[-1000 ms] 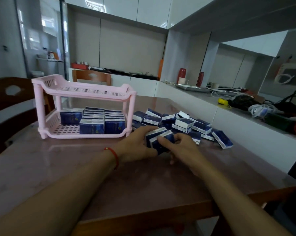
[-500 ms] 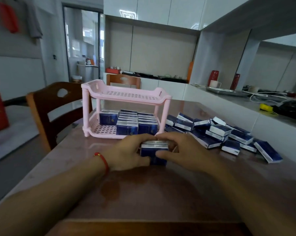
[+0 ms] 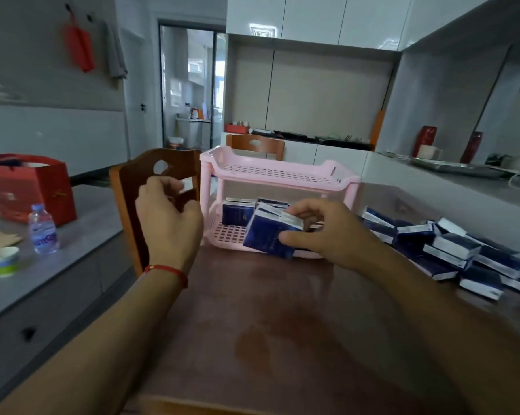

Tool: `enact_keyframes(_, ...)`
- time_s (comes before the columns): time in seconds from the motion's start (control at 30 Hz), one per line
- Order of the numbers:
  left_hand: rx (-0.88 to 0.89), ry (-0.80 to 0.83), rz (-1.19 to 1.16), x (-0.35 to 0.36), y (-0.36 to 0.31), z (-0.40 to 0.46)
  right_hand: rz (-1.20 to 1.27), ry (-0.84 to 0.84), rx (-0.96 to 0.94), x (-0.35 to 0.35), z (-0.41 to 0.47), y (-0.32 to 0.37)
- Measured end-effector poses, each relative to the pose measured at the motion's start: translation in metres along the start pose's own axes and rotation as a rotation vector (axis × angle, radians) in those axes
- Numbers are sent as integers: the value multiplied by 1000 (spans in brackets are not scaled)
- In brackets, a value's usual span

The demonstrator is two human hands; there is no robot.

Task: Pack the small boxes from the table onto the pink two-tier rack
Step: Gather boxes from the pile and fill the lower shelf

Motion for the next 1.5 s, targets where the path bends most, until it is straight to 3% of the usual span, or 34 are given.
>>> enact_keyframes(0.1,-214,264,29,16,22,-6,-36,-7,-6,26,21,17)
enact_keyframes(0.23,-193,428,0,22,24,-14,-27,-44,26,52,38,33)
enact_keyframes(0.43,-194,447,2,23,25,-20,-29,-19,41,81,53,30)
enact_keyframes(0.9,-173,458,-9,28,31,-21,-518,70,9,109,93,5)
enact_keyframes(1.2,-152,454,-3,28,30,-23,-822,53,-138,120,90,19)
enact_keyframes(1.33,-149,451,5,28,28,-23,-907,31,-115,127,92,18)
enact_keyframes(1.5,-150,450,11,27,28,-24,-786,79,-44,124,94,11)
Point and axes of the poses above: each hand's wrist, its own z-axis towards the middle knuckle, its own x-axis out of the palm, y = z × x, the point moved 2 cm from there along z, towards the middle knuckle, and after that the axes turned 12 degrees about -y, right-handed, at the moved point
